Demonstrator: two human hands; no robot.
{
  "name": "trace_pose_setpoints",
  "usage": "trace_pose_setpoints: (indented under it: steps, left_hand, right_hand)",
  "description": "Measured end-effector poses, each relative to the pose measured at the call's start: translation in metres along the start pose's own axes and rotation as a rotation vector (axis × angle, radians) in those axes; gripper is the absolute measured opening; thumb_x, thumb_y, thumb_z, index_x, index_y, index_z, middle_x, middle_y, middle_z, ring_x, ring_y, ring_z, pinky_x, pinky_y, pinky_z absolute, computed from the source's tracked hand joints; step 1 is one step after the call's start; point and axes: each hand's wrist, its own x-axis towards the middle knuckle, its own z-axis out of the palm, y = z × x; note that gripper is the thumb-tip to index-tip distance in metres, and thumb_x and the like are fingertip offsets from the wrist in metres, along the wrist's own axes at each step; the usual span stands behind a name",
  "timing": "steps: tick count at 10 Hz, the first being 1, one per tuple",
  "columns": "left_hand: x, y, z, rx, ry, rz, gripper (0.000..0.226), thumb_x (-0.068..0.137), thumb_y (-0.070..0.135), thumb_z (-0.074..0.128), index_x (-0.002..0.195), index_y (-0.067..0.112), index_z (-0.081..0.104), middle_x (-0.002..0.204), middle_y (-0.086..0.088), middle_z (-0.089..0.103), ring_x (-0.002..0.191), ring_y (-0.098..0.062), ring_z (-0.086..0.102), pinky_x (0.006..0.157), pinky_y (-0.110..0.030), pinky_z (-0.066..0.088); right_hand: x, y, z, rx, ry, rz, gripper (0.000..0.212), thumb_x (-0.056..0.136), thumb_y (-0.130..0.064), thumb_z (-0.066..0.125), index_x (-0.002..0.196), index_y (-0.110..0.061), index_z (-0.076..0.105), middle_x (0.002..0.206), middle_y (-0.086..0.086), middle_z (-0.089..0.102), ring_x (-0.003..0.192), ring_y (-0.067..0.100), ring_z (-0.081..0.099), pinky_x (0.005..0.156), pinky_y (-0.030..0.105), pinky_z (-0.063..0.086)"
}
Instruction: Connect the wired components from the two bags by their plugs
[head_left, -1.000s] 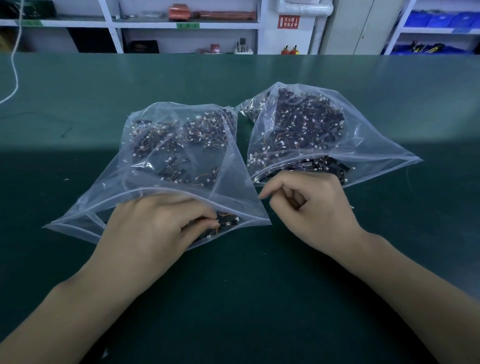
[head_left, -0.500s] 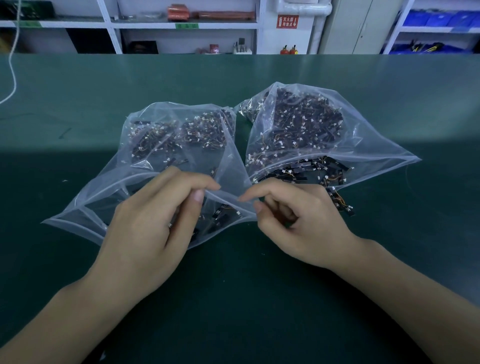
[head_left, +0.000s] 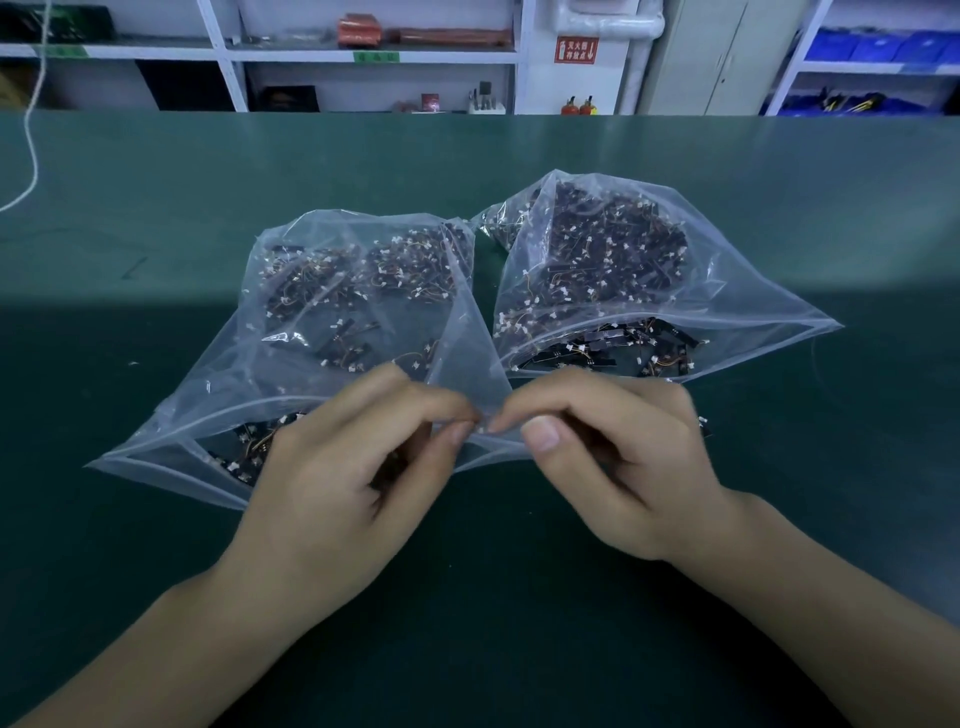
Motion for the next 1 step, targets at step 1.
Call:
trace_pose_setpoints:
  steps: [1]
  left_hand:
    - [-0.0006,-0.0005,0.0043,0.043,-0.058,-0.021,0.009,0.1,0.013,0.07,0.101,0.017,0.078,0.081,0.007,0.052,0.067,-0.013,0.053,0.064,-0.024,0.044]
  right_hand:
    - [0.0078,-0.0076,-0.0105,-0.009,0.081,-0.085,0.039,0.112,-0.027,0.045,0.096,-0.007,0.075,0.074,-0.012,0.059,0.06,-0.003,0.047,0.061,0.01,0.037]
